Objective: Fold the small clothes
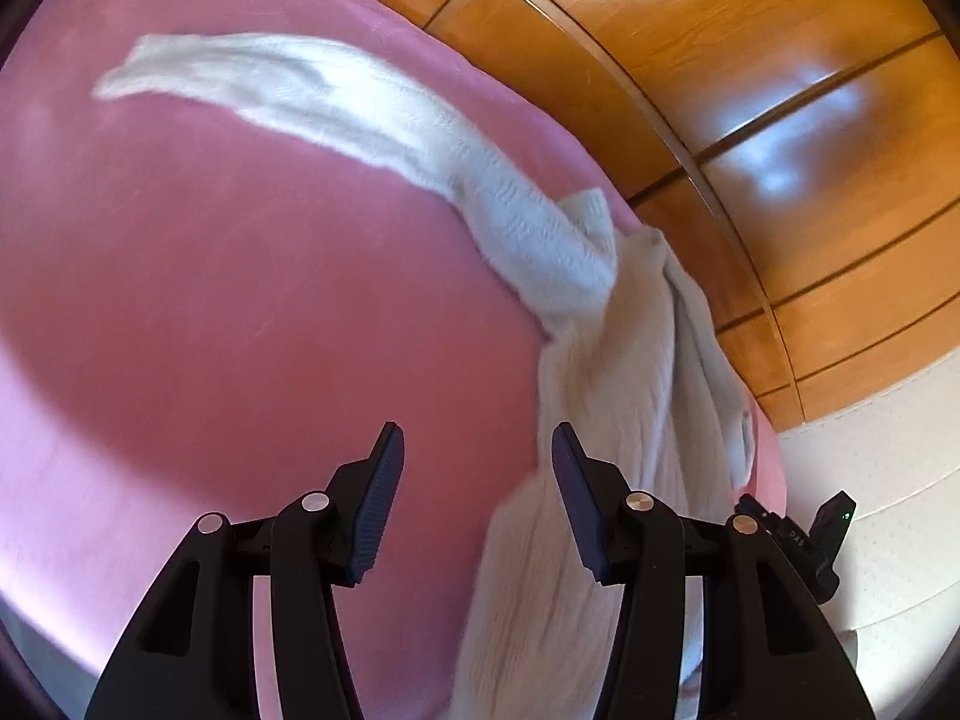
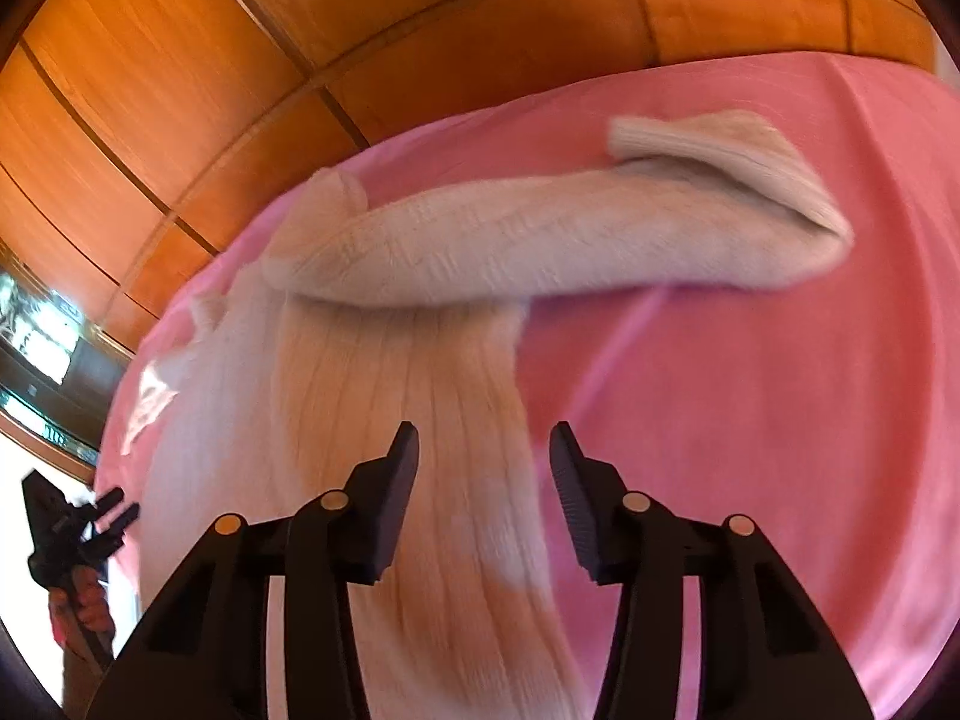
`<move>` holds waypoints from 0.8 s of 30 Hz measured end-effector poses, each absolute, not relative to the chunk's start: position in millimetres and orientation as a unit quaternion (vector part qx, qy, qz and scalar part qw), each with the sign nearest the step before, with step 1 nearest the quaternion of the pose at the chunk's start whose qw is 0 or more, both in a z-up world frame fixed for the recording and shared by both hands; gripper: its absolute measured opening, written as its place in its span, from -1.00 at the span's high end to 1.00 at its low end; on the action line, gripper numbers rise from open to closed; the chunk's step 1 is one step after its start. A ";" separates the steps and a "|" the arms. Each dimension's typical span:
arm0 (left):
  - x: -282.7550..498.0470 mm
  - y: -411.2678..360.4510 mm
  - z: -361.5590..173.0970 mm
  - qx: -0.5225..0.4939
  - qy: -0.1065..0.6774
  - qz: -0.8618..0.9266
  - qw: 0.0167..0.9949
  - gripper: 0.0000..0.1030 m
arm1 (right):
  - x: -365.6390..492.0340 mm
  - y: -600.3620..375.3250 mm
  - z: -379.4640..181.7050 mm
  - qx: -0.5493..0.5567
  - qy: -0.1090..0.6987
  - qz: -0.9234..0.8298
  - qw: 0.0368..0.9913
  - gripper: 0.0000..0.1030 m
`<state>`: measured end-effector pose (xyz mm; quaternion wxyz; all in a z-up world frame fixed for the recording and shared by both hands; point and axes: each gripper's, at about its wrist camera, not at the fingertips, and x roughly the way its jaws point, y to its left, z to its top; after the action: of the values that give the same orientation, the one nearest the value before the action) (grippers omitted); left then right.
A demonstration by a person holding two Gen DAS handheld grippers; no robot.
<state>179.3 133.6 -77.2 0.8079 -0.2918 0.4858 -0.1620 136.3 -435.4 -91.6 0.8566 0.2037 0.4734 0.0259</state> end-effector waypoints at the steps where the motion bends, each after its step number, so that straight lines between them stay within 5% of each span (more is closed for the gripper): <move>1: 188.3 131.4 -79.3 -0.293 0.487 -0.160 0.807 0.03 | 148.5 -431.9 -96.1 0.195 0.480 0.021 0.855 0.13; 6: 235.1 113.9 -85.8 -0.302 0.490 -0.165 0.801 -0.32 | 177.2 -428.7 -116.3 0.177 0.507 0.004 0.844 0.17; 11: 286.9 86.8 -109.4 -0.312 0.506 -0.154 0.789 -0.34 | 190.5 -421.2 -122.6 0.155 0.513 0.019 0.844 0.78; 12: 294.3 84.8 -114.2 -0.320 0.505 -0.151 0.787 -0.18 | 191.8 -418.4 -122.0 0.145 0.512 0.019 0.846 0.81; 14: 313.2 84.6 -120.3 -0.328 0.502 -0.147 0.787 0.81 | 191.3 -416.2 -118.1 0.109 0.504 0.009 0.857 0.86; 24: 363.0 142.2 -73.6 -0.229 0.434 0.002 0.871 0.85 | 206.0 -451.3 -132.1 -0.006 0.482 -0.131 0.866 0.90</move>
<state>363.0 142.2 -73.6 0.8713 -0.2290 0.4340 0.0018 206.0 -451.3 -132.1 0.8665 -0.0064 0.4818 -0.1308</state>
